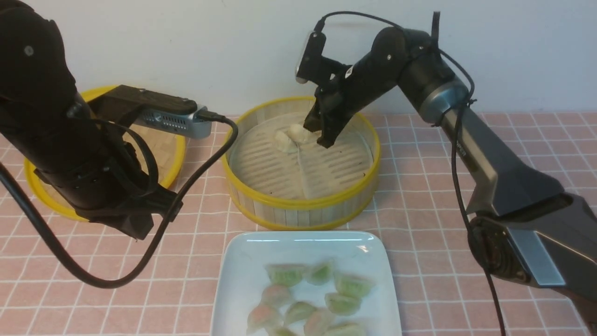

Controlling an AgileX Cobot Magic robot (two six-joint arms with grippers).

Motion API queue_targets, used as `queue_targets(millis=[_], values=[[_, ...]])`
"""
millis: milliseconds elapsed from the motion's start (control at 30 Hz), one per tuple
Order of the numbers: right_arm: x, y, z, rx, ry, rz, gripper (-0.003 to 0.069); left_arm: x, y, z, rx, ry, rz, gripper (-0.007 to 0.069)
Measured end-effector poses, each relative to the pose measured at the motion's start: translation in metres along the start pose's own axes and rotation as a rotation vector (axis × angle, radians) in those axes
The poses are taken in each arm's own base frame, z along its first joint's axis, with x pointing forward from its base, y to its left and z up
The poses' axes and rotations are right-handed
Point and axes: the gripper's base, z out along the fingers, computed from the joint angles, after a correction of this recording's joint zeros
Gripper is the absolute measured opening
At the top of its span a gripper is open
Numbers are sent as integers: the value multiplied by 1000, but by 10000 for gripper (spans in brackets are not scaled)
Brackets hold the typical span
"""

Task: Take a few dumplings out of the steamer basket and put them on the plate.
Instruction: Use the right arm to grab a dumpling from inside the steamer

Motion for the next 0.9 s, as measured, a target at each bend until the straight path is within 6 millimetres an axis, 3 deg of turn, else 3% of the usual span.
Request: queue_targets(millis=[233,367,900], values=[[13,-3,6,-7,14,-51,275,0,0,0,-5,0,2,-6],[19,-5,13,9,10,-45,350,0,1,0,-7,1,2,-6],[30,-9,23,12,-58,-10,372,0,1,0,-8,1,3,-6]])
